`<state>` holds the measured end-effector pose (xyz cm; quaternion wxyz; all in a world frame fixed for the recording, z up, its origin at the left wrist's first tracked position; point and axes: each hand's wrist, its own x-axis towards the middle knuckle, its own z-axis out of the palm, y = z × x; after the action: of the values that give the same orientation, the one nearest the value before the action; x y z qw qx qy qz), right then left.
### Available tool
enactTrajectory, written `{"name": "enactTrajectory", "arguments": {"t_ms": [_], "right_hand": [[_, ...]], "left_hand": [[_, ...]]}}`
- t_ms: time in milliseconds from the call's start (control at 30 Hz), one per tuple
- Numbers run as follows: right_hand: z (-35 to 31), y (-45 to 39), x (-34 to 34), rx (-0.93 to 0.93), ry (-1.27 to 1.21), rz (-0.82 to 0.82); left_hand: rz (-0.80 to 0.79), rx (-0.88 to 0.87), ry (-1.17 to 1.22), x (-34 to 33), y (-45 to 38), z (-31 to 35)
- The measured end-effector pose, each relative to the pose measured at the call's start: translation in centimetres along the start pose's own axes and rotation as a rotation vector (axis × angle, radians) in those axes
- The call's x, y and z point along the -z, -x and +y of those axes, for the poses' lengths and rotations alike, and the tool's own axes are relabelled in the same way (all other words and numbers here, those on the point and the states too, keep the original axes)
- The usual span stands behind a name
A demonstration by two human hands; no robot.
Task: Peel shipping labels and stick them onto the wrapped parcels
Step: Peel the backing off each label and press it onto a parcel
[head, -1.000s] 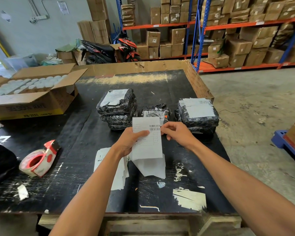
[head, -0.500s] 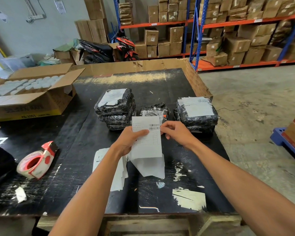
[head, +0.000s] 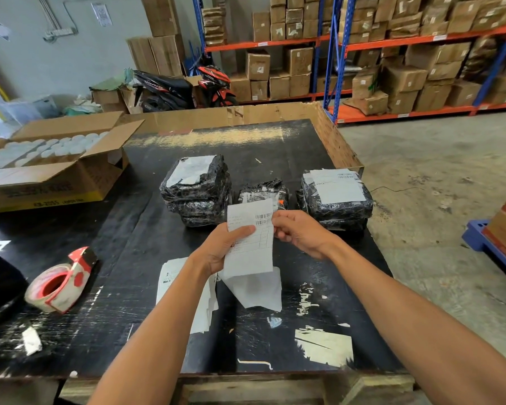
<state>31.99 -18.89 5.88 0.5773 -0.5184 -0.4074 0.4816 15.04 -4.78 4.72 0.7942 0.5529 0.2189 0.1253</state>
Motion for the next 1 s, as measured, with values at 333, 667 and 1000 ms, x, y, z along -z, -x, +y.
{"name": "enactTrajectory", "arguments": {"t_ms": [333,667,1000], "right_hand": [[-0.1,-0.6,0.0,0.021,0.089,0.086],[-0.2,-1.3,-0.2,0.112,0.468,0.208],[-0.1,-1.1,-0.5,0.12,0.608,0.25]], "left_hand": [[0.16,-0.029,-0.152,-0.3,-1.3,0.3],[0.193,-0.338,-0.4,-2.9,-2.2,2.5],[0.187,-0.244,-0.308,-3.7,-1.9,2.8]]}}
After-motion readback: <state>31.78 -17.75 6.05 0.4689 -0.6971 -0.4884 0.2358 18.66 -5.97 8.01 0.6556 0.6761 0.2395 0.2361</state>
